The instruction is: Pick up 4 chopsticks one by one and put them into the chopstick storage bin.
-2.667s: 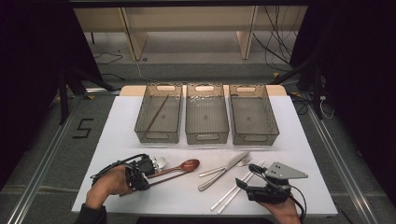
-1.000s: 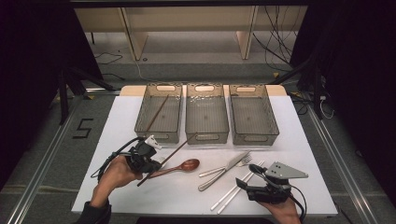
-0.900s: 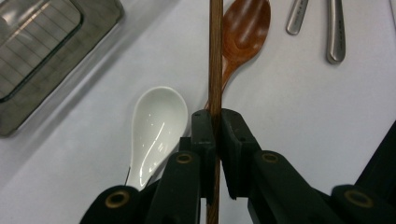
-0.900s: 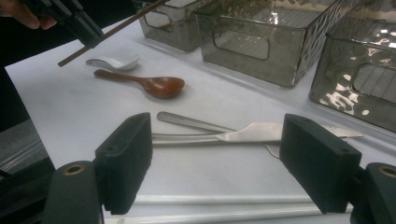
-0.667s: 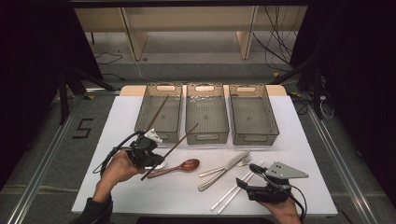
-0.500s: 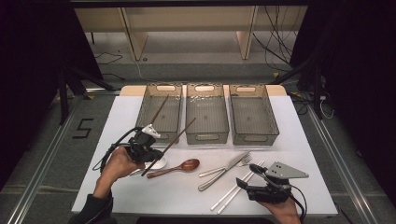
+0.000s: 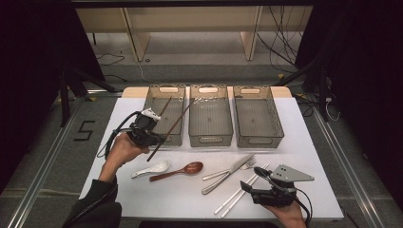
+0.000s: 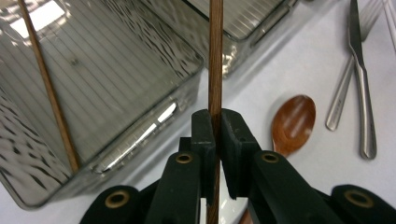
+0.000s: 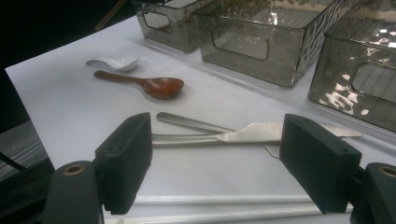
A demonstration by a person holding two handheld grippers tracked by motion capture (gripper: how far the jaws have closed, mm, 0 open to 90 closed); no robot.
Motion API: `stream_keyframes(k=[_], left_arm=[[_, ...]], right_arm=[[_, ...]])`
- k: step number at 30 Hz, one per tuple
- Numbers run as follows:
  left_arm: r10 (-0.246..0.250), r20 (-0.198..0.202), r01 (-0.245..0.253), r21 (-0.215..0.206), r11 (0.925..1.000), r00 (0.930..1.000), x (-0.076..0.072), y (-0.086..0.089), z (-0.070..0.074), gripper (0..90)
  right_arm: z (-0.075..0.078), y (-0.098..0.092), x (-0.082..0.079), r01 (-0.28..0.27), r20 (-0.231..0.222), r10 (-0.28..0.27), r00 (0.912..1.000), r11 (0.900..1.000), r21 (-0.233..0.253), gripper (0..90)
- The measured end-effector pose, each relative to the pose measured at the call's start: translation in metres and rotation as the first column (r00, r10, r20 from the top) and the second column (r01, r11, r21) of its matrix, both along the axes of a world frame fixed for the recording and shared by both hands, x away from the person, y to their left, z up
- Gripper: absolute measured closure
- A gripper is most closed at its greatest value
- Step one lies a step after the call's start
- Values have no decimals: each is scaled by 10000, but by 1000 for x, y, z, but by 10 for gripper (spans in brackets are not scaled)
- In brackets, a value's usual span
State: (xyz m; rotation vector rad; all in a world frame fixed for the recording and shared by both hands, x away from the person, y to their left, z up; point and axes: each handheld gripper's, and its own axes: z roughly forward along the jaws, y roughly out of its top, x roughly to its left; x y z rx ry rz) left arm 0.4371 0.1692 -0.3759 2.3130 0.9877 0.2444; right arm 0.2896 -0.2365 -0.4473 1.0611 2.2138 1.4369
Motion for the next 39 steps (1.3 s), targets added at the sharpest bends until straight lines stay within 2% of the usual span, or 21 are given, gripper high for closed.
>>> stream_keyframes(k=[3,12,14,19,30,33,39], left_arm=[[63,127,-64,94,9999,9999,7,-1,6,837],[523,618,-525,18,9986,9967,31,2,21,837],[664,682,-659,-88,9978,9955,37,5,23,837],[947,954,-952,7,9955,9909,49,8,27,837],[1427,1242,-1466,232,9889,9819,71,13,21,837],[1658,1288,-1694,179,9854,9777,77,16,19,837],[1790,1371,-1847,295,9824,9742,84,18,12,837]], right_arm=[[0,0,0,0,-8,0,10000,10000,-1,264],[0,0,0,-1,-19,1,10000,10000,21,264],[0,0,0,0,-14,1,10000,10000,23,264],[-1,-1,1,-7,-14,7,10000,10000,32,264],[-1,-1,1,-16,-11,16,10000,10000,47,264],[-1,-1,1,-21,-12,21,10000,10000,42,264],[-1,-1,1,-24,-27,25,10000,10000,60,264]])
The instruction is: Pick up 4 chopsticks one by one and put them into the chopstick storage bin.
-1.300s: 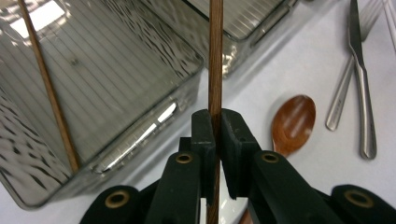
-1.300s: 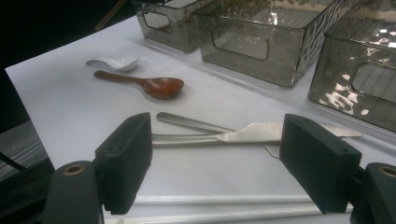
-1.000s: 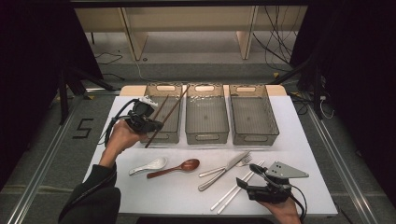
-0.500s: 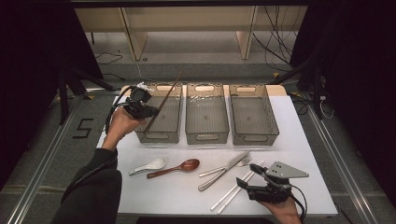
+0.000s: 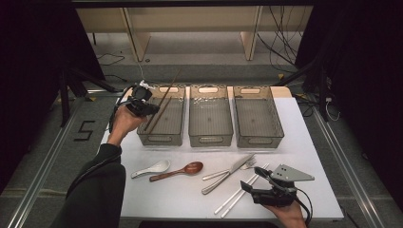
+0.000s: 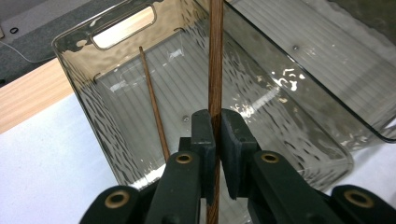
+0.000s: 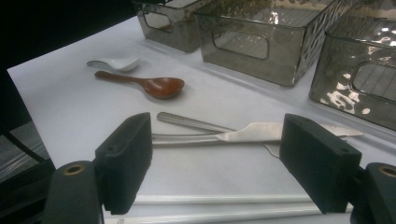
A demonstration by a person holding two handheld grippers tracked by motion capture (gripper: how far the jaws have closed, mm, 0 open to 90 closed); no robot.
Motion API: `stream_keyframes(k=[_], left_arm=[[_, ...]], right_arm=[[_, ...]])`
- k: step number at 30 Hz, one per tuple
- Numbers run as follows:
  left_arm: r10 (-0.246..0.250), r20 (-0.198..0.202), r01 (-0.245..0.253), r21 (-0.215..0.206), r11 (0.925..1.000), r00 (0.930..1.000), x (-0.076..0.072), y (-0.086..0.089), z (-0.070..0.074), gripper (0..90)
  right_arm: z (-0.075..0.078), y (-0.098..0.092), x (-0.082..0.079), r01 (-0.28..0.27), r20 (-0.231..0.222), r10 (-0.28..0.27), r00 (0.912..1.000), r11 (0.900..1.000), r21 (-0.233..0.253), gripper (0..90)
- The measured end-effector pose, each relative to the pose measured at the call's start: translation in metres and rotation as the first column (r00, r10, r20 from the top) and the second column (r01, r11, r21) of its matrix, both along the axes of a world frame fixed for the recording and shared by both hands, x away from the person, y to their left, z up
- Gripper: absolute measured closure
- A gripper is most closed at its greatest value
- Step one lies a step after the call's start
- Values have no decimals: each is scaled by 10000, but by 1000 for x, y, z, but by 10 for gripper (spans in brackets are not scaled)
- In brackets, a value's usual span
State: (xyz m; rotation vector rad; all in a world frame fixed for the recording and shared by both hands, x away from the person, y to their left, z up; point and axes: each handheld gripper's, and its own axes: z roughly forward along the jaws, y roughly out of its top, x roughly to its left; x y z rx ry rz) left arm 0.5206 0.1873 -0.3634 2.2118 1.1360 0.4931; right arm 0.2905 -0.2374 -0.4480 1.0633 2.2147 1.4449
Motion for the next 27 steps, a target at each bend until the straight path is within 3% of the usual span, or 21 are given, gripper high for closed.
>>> stream_keyframes(k=[3,27], left_arm=[[72,50,-73,173,9998,10000,3,1,-3,837],[472,-353,-465,192,9987,9983,8,4,-33,833]], right_arm=[[0,1,0,-24,-7,24,10000,10000,-19,264],[0,1,-1,-26,-3,26,10000,10000,-15,264]])
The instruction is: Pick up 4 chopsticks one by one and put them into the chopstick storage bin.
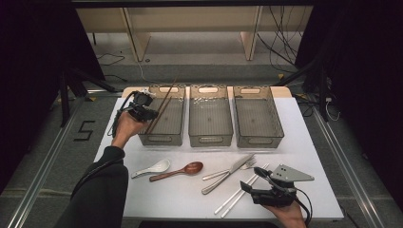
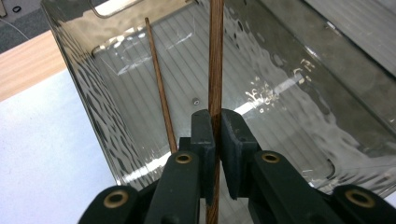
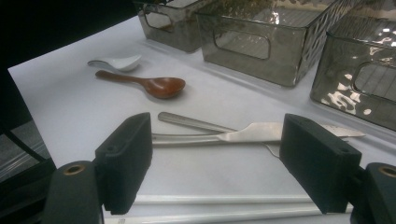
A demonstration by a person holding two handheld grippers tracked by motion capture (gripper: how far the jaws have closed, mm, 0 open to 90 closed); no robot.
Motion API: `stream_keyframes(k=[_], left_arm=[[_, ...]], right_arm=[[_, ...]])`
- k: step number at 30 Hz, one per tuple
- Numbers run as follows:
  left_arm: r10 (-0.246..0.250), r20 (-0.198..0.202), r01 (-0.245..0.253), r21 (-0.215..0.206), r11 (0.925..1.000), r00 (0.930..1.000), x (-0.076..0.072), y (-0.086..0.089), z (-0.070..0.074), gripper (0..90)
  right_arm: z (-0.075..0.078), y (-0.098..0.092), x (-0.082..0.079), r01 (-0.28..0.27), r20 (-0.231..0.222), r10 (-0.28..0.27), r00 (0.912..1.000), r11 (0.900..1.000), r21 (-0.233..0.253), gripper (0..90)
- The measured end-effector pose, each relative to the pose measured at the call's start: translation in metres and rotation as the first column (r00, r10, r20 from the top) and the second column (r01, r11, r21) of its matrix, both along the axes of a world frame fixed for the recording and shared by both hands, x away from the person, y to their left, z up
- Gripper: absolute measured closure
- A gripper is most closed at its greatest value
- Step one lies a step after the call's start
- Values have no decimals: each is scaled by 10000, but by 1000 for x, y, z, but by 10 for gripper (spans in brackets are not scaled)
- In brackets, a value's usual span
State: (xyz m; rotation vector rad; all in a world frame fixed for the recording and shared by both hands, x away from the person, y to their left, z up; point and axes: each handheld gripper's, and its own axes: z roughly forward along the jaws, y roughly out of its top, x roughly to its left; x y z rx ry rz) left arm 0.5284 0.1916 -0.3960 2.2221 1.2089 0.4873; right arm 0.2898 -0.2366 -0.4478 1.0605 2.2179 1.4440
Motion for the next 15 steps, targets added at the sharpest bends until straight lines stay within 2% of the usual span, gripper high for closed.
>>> stream_keyframes(k=[15], left_arm=[[77,-156,-76,94,9999,9998,1,-2,-7,825]], right_arm=[[0,0,0,9,-17,-9,10000,10000,3,264]])
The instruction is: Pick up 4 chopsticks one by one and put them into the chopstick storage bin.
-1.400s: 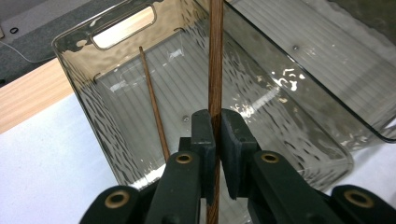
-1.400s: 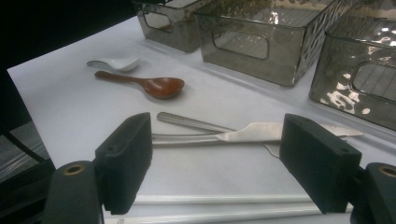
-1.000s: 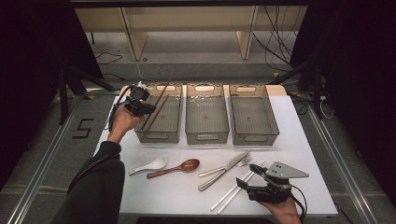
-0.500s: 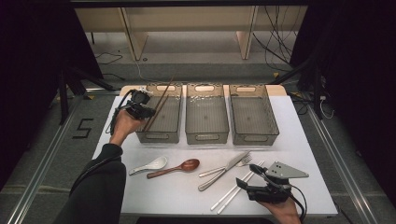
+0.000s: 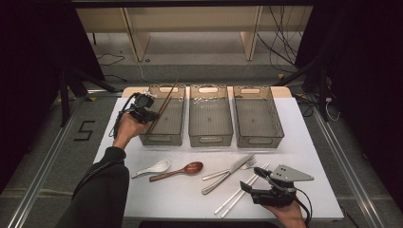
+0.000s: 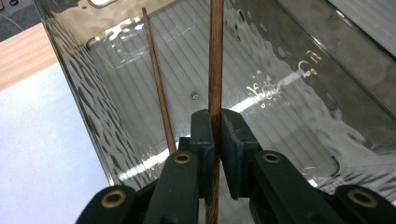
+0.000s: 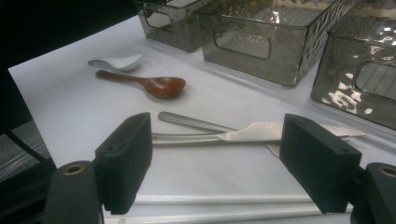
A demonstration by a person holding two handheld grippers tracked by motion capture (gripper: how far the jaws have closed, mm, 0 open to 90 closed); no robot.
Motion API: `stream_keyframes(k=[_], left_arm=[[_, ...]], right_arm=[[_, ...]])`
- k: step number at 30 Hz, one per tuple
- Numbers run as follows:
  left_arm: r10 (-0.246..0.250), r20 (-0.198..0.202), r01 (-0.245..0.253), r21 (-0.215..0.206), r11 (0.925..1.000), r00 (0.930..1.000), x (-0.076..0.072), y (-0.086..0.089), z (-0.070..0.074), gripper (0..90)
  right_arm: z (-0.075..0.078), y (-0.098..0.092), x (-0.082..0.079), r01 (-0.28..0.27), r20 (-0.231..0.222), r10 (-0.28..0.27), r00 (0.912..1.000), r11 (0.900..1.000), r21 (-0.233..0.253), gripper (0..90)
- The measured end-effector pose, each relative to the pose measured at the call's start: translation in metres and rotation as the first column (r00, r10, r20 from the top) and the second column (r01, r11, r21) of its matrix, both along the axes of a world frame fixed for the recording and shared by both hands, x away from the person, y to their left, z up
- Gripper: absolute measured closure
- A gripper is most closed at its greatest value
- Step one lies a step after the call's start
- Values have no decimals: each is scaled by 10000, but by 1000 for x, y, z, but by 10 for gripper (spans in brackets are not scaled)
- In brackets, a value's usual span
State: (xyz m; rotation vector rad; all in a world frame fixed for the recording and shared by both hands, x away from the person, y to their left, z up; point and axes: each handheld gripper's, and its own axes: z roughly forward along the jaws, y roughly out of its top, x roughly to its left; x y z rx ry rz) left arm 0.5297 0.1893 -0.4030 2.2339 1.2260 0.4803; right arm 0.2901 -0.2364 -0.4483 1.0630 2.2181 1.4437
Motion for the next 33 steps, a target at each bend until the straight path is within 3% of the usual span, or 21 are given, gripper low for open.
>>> stream_keyframes(k=[7,16,22,25,33], left_arm=[[211,-90,-211,5,9998,9997,1,3,-2,799],[269,-54,-272,-624,9977,9996,-9,3,5,620],[194,-76,-201,-1164,9930,9998,-27,-1,14,456],[130,-40,-135,-1579,9874,9999,-39,1,19,411],[-147,185,181,-2048,9786,9997,-74,-1,25,328]], right_arm=[[0,-1,0,-4,-10,4,10000,10000,16,264],[0,-1,0,4,12,-4,10000,10000,5,264],[1,-1,0,21,31,-21,10000,10000,1,264],[1,-1,-1,16,23,-16,10000,10000,-9,264],[2,-2,0,52,71,-52,10000,10000,6,264]])
